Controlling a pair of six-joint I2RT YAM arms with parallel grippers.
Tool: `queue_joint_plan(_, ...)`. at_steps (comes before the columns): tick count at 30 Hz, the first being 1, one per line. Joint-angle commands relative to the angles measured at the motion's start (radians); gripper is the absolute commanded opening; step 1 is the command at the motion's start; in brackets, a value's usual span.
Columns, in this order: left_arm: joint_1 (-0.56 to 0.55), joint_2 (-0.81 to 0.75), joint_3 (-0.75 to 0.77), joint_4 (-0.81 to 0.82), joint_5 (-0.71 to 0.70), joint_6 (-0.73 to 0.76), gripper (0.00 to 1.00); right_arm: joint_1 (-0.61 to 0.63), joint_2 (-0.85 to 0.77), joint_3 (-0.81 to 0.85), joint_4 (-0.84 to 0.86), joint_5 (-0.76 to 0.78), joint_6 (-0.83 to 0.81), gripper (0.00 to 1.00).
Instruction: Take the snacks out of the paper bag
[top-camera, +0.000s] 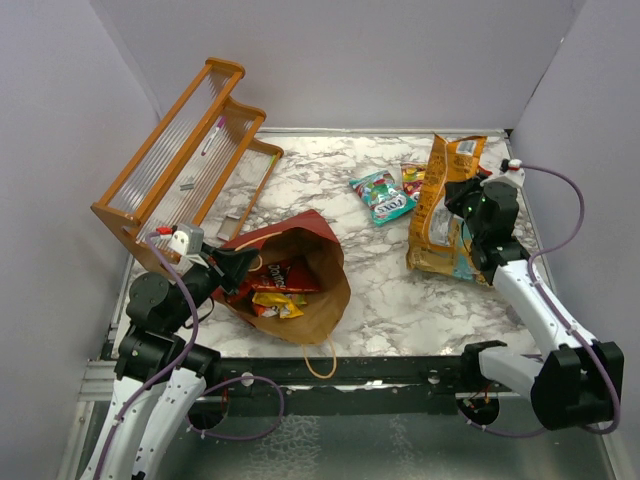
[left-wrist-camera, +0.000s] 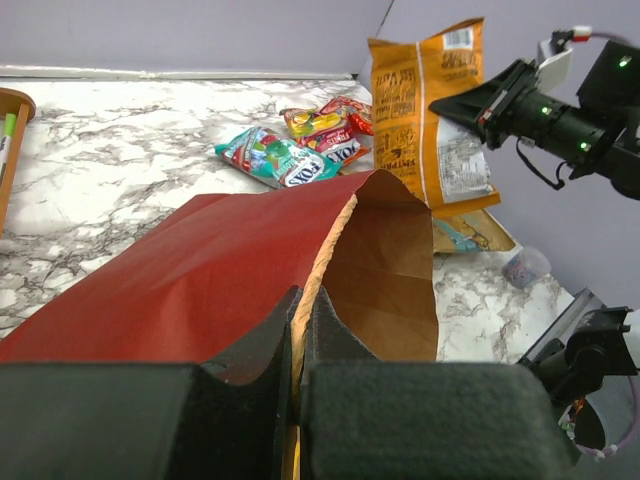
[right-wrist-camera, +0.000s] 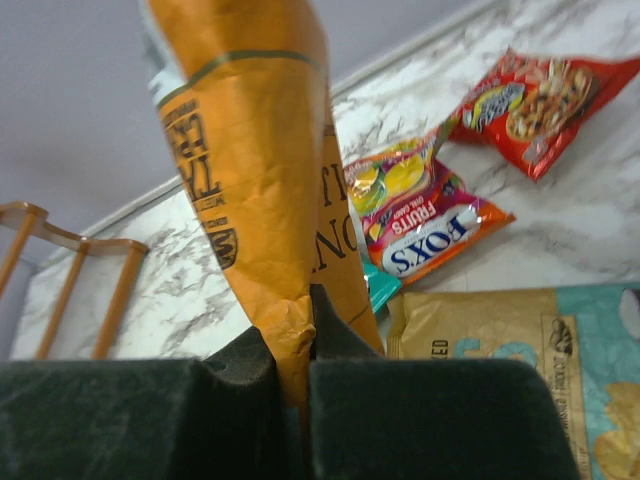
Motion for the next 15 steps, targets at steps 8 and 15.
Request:
queue_joint_plan(8,0.010,0.008,0.007,-0.017,-0.014,0.013,0.00,-0.136,-0.022,-0.161,0.109,-0.093,0.277,0.01)
queue_joint_plan(15,0.011,0.013,0.006,-0.013,-0.003,0.014,0.00,-0.355,0.090,-0.374,0.192,-0.170,0.270,0.09)
